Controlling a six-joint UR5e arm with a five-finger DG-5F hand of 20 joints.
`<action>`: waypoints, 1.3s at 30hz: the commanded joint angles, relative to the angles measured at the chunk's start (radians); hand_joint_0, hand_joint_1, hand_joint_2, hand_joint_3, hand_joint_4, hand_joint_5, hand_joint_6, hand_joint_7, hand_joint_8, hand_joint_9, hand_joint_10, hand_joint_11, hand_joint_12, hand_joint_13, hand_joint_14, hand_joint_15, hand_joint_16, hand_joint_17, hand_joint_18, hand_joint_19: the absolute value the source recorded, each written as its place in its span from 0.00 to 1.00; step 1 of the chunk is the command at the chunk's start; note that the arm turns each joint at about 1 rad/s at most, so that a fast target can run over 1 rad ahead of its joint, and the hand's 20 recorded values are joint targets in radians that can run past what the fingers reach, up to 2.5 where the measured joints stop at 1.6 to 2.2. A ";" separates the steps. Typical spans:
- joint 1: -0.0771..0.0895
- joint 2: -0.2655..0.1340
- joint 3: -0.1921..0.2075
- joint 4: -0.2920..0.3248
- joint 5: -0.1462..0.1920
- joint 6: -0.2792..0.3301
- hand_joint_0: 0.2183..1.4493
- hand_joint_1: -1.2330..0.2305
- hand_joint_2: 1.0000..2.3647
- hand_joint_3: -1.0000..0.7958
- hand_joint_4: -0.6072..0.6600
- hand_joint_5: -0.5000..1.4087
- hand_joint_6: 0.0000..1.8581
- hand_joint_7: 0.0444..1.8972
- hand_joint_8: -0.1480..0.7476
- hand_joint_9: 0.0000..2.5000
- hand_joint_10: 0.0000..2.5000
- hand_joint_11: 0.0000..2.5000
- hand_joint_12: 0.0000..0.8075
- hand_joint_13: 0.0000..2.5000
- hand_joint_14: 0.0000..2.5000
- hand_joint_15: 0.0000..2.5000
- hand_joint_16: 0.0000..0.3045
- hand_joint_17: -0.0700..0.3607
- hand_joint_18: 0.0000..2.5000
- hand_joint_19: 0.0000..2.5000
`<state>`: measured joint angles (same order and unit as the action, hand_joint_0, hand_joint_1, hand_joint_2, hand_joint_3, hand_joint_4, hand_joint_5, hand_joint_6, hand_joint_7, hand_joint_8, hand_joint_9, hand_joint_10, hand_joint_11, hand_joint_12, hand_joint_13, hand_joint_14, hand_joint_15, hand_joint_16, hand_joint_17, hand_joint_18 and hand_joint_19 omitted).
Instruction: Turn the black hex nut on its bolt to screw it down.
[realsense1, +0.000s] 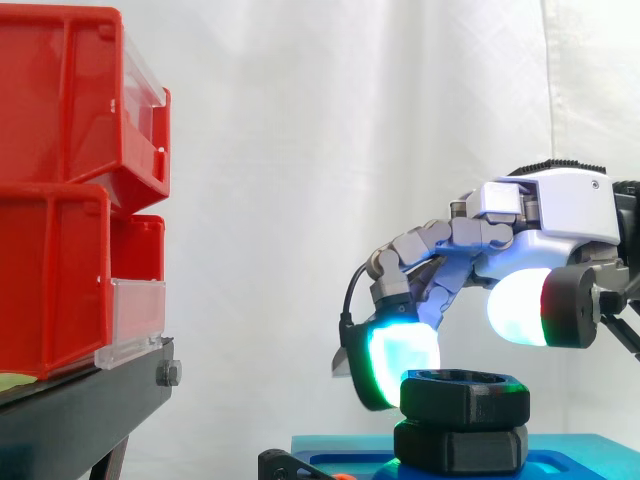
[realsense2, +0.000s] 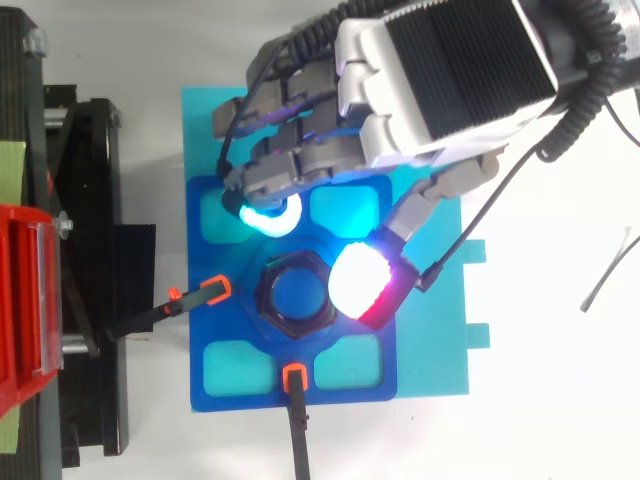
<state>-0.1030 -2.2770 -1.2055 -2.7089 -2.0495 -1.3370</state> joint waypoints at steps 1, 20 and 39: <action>-0.017 0.001 0.018 -0.008 -0.031 -0.001 0.22 0.63 0.00 0.28 0.64 0.26 0.27 0.70 0.53 0.39 0.00 0.07 0.45 0.28 0.00 0.04 0.18 0.45 0.23 0.26; 0.049 -0.001 0.089 -0.006 0.022 -0.083 0.22 0.63 0.00 0.28 0.72 0.24 0.27 0.45 0.51 0.36 0.00 0.02 0.45 0.29 0.00 0.04 0.18 0.46 0.23 0.26; 0.135 -0.001 0.003 -0.019 0.117 -0.085 0.22 0.63 0.00 0.28 0.67 0.25 0.27 0.47 0.49 0.35 0.00 0.00 0.44 0.28 0.00 0.04 0.18 0.45 0.23 0.26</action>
<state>0.0226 -2.2780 -1.2007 -2.7045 -1.9435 -1.4209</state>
